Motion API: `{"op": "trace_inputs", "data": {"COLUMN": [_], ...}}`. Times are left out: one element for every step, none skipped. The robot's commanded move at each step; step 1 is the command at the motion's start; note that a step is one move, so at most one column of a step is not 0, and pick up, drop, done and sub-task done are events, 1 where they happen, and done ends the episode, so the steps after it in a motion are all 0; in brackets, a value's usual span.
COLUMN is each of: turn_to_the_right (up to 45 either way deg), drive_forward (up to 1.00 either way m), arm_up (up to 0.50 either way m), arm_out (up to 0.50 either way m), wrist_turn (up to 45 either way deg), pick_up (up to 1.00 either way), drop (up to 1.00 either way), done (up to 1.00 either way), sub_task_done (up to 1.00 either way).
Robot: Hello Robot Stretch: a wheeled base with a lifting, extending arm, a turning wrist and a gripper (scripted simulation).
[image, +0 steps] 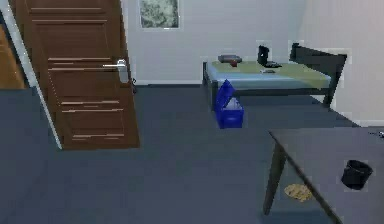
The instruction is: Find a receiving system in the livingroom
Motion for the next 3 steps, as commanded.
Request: {"op": "trace_inputs", "data": {"turn_to_the_right": [0.0, -39.0, 0.0], "drive_forward": [0.45, 0.0, 0.5], "arm_up": [0.0, 0.0, 0.0], "arm_out": [0.0, 0.0, 0.0], "wrist_turn": [0.0, 0.0, 0.0], "pick_up": [0.0, 0.0, 0.0], "drop": [0.0, 0.0, 0.0], "done": [0.0, 0.0, 0.0], "sub_task_done": [0.0, 0.0, 0.0]}}
